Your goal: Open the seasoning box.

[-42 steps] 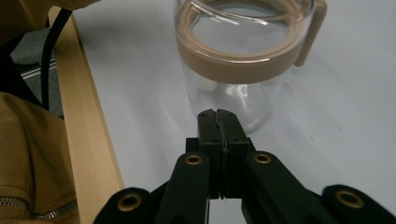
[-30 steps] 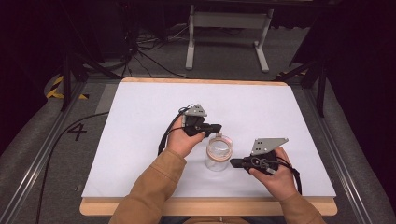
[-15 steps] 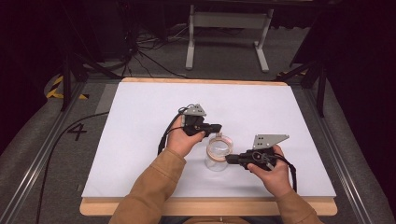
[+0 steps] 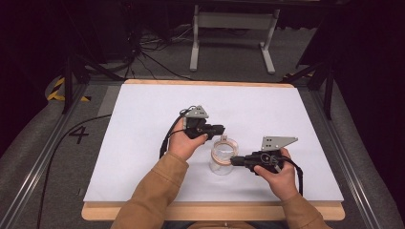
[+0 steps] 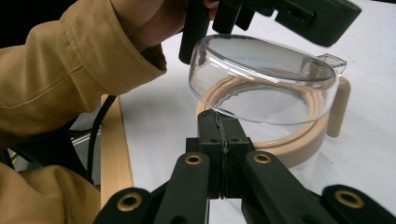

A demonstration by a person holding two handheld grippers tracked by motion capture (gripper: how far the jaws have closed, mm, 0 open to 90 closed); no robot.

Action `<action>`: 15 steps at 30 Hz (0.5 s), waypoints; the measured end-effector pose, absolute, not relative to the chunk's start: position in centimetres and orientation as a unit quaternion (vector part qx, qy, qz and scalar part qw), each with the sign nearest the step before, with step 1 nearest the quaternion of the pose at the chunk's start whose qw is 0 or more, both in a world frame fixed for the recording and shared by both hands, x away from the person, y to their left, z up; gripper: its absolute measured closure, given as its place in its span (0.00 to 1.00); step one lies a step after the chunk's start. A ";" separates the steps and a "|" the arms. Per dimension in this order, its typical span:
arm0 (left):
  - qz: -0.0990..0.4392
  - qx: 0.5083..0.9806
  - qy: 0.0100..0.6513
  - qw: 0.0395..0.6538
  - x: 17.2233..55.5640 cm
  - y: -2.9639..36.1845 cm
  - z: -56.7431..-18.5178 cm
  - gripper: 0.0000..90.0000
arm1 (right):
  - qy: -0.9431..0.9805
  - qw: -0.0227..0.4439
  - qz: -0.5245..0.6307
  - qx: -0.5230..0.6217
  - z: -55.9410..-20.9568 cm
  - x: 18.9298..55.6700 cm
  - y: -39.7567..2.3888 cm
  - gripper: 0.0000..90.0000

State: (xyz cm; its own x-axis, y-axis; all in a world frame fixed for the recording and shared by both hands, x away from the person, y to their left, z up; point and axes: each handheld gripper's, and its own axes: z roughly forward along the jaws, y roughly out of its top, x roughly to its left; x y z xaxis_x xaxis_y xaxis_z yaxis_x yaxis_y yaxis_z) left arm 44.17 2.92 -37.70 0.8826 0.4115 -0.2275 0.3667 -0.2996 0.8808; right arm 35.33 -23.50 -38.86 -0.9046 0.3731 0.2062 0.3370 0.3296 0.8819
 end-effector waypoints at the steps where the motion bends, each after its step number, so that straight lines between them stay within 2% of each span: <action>1: 0.023 0.806 0.243 0.540 44.1 3.3 -37.5 0.91 | 0.815 0.016 0.537 0.217 -38.8 35.3 -23.5 1.00; 15: 0.053 0.802 0.277 0.526 42.0 8.8 -36.2 0.88 | 0.811 0.026 0.553 0.190 -37.4 36.4 -23.7 1.00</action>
State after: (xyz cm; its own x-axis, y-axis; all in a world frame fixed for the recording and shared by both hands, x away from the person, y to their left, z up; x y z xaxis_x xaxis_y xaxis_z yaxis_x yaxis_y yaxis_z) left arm 41.99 8.83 -36.22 0.8414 0.4996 -0.2058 0.3878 -0.2931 0.8739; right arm 36.40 -23.67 -37.43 -0.9267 0.3368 0.1667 0.2784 0.3172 0.9066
